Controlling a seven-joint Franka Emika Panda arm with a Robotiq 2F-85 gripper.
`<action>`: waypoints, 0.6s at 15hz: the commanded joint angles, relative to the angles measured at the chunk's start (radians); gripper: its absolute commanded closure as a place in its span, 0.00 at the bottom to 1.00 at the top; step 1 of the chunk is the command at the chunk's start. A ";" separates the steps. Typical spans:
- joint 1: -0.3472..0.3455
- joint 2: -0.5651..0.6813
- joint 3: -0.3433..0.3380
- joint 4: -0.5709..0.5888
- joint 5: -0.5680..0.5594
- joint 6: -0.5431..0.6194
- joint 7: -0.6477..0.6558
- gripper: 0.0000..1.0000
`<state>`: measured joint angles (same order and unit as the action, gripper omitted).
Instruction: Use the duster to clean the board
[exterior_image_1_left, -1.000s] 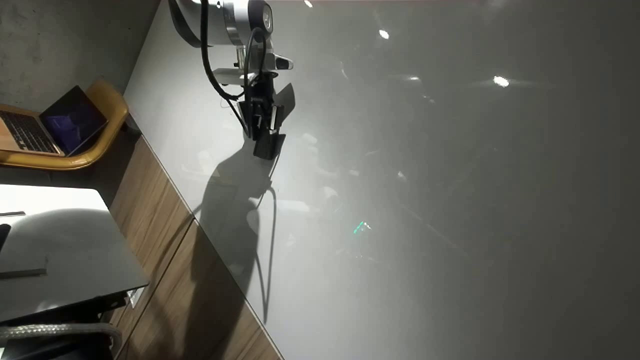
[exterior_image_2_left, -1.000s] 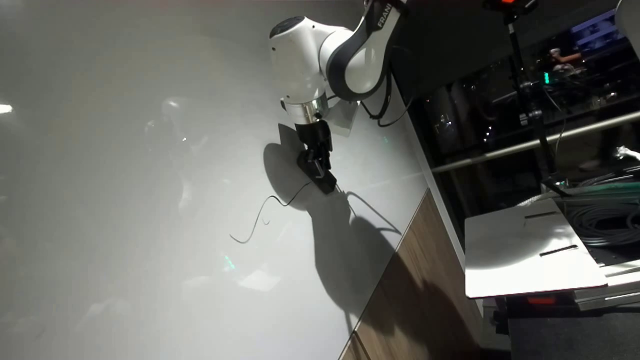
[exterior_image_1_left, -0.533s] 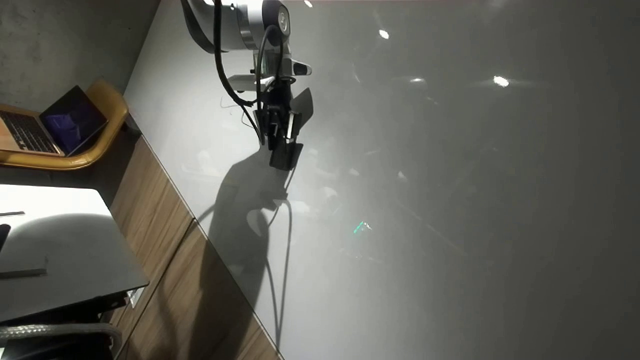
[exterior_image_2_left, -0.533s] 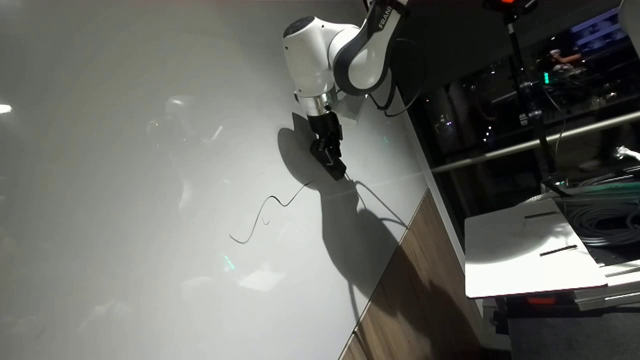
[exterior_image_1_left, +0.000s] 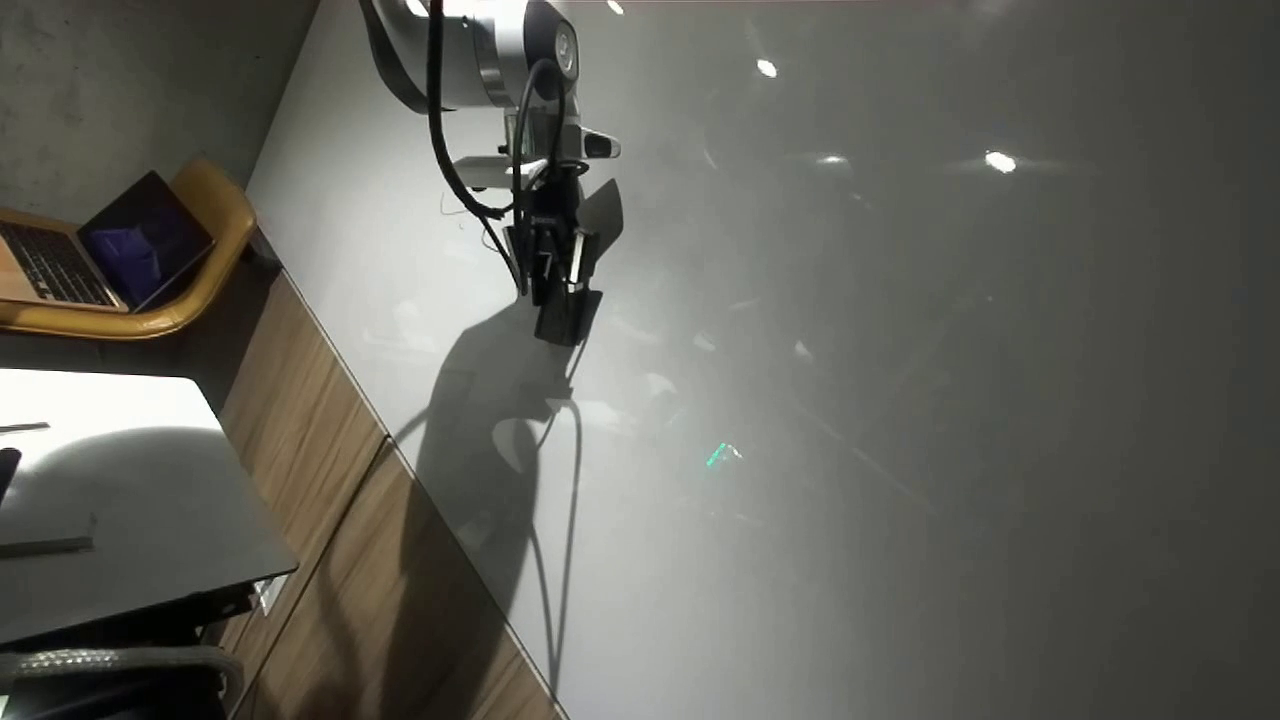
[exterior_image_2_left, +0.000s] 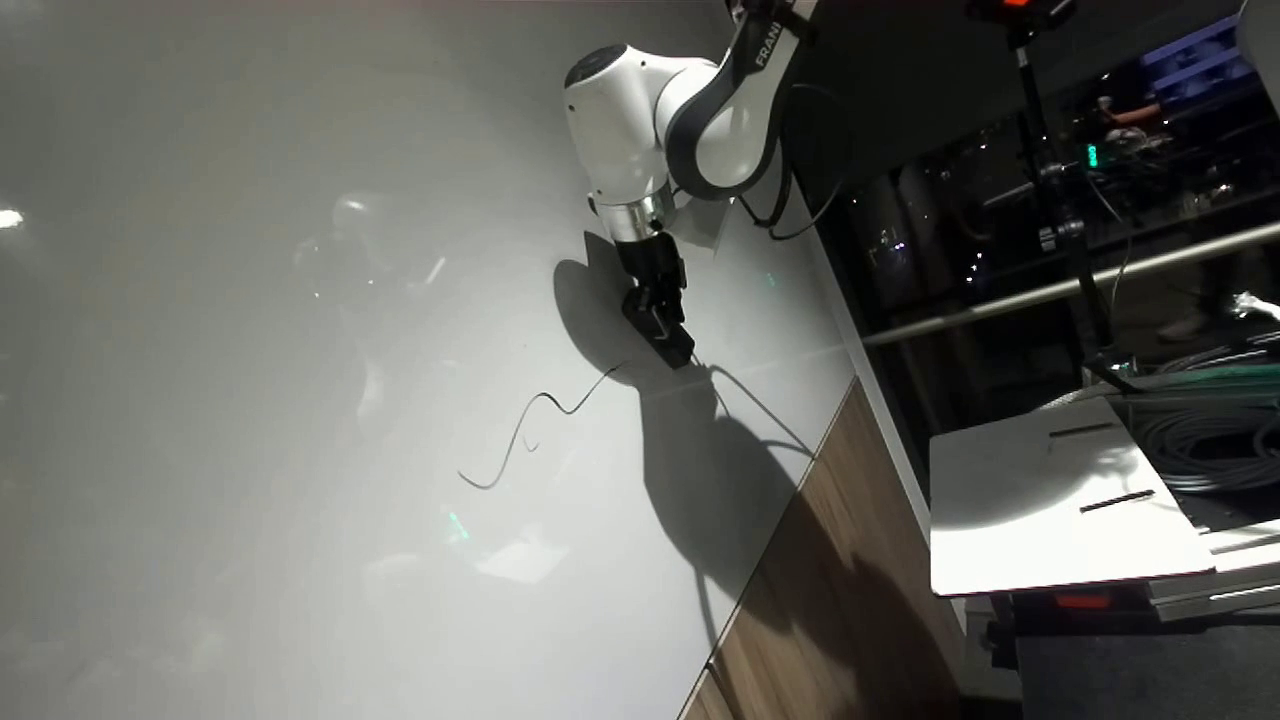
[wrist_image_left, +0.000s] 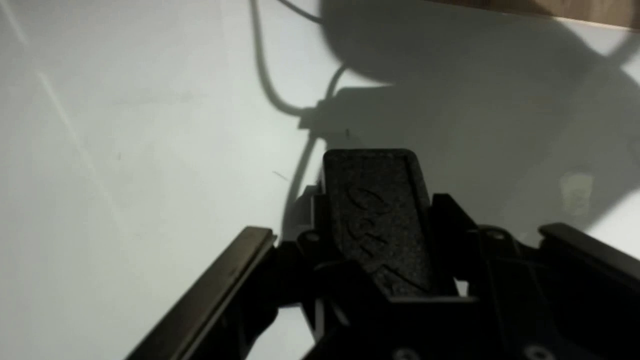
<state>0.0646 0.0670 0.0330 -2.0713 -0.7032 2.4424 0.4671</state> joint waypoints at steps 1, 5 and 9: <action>0.059 0.114 0.045 0.142 0.001 -0.016 0.029 0.72; 0.133 0.181 0.085 0.256 -0.009 -0.125 0.043 0.72; 0.213 0.263 0.114 0.386 -0.019 -0.231 0.039 0.72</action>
<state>0.2316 0.2014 0.1316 -1.8829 -0.7030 2.2180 0.5250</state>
